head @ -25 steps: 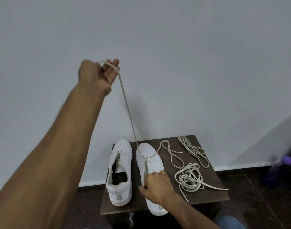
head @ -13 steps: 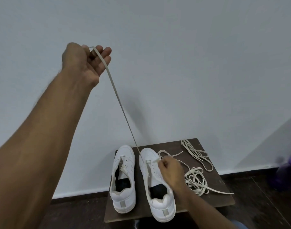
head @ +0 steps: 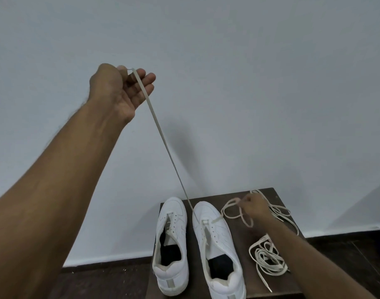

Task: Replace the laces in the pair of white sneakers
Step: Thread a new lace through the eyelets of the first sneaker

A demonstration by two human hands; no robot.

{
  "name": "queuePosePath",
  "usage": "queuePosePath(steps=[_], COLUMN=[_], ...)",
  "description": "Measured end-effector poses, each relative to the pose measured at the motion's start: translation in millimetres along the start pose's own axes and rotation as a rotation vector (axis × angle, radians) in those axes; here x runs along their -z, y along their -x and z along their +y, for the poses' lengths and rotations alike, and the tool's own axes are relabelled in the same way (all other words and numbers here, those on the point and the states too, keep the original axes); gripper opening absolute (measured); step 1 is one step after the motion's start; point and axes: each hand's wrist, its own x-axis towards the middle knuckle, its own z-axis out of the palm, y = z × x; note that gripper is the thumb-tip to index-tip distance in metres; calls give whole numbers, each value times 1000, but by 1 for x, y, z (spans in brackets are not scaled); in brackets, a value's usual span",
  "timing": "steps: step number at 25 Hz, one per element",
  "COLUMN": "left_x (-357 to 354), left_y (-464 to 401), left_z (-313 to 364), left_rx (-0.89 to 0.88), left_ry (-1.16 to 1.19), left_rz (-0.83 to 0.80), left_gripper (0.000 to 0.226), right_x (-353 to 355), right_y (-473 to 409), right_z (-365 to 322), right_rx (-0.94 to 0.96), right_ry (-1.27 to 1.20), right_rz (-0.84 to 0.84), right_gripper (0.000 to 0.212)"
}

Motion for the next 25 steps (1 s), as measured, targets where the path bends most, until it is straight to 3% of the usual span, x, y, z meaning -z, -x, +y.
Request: queuePosePath(steps=[2,4,7,12,21,25], left_x=[1,2,-2,-4,-19,-26], left_y=[1,3,9,23,42,45], left_z=[0,1,3,5,21,23], left_rx=[6,8,14,2,-62,-178], left_ry=[3,-9,-56,-148,-413,-625], left_rz=[-3,-11,-21,-10,-99,-128], left_gripper=[33,30,22,22,18,17], right_x=[38,79,130,165,198,207], right_y=[1,10,30,73,142,157], right_z=[-41,-93,-163,-246,-321,-339], right_rx=[59,165,278,377,601,661], right_ry=[-372,-486,-493,-551,-596,-656], right_rz=[13,-29,-104,-178,-162,-161], right_gripper=[29,21,7,8,13,18])
